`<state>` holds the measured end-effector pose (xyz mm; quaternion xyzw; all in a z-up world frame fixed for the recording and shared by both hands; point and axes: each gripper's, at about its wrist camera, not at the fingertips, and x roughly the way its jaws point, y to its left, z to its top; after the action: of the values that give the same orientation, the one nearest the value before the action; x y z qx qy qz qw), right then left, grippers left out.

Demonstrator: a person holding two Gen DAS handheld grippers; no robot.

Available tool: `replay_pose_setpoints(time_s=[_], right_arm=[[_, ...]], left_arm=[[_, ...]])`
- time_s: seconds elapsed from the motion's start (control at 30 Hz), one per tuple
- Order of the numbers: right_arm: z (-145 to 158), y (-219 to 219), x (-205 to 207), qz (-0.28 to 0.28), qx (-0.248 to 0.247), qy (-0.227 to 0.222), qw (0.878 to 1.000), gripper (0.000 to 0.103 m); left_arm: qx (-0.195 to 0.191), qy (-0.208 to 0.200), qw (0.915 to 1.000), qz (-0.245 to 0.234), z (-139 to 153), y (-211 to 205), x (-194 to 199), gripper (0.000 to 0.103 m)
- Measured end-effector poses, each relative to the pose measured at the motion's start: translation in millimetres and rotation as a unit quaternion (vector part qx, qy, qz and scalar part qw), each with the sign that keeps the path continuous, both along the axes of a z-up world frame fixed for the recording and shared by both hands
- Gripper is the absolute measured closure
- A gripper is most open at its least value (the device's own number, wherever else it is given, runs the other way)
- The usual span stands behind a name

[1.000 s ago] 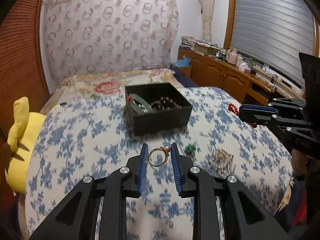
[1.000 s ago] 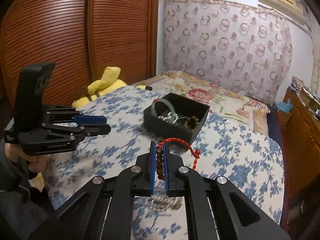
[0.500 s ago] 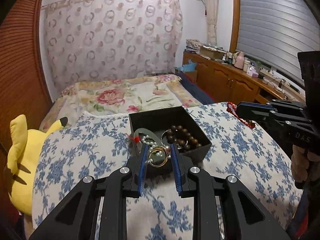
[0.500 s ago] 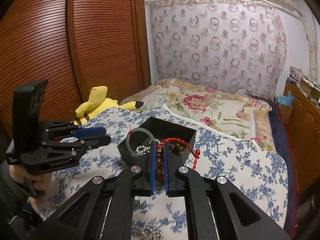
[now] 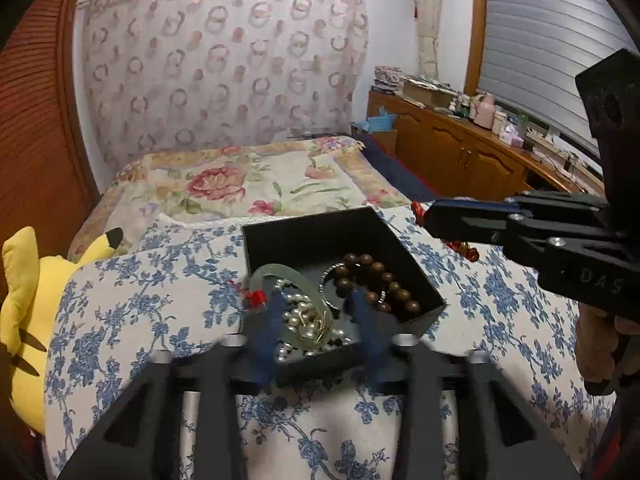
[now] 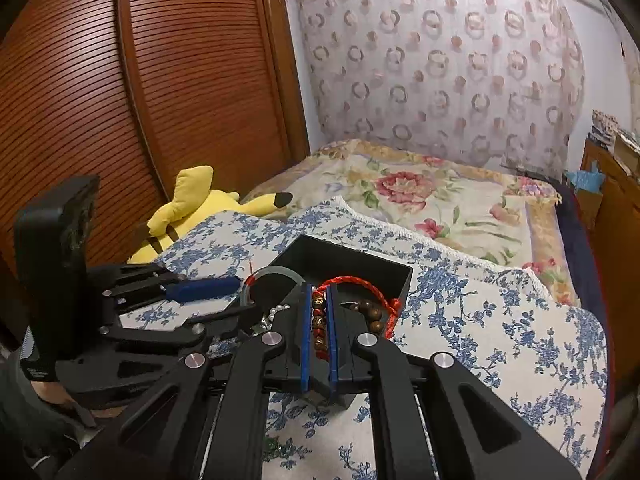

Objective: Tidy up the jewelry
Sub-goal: 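Carry the gold ring and red bead bracelet over the black box with both tools, then open the left tool to drop the ring while the right tool releases the bracelet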

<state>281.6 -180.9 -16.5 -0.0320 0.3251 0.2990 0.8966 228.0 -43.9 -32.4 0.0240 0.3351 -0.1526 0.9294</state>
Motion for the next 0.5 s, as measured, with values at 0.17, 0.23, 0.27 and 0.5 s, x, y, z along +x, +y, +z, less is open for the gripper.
replay_pose_setpoints(time_s=[0.17,0.23,0.27,0.5], right_arm=[[-8,6,12,-0.001,0.0,0.016,1.0,0.095],[-11,10,15,0.0,-0.002,0.021,1.0,0.095],[-13,12,16,0.001,-0.004,0.022,1.0,0.095],[-23,23,20,-0.004,-0.011,0.031,0.999,0.094]], left_arm=[[-0.005,-0.004,0.9999,0.008,2,11,-5,0.053],[-0.011,-0.007,0.9998,0.014,4,18,-9,0.048],[-0.013,-0.008,0.9998,0.016,5,20,-12,0.047],[-0.016,-0.012,0.9995,0.023,7,39,-28,0.039]])
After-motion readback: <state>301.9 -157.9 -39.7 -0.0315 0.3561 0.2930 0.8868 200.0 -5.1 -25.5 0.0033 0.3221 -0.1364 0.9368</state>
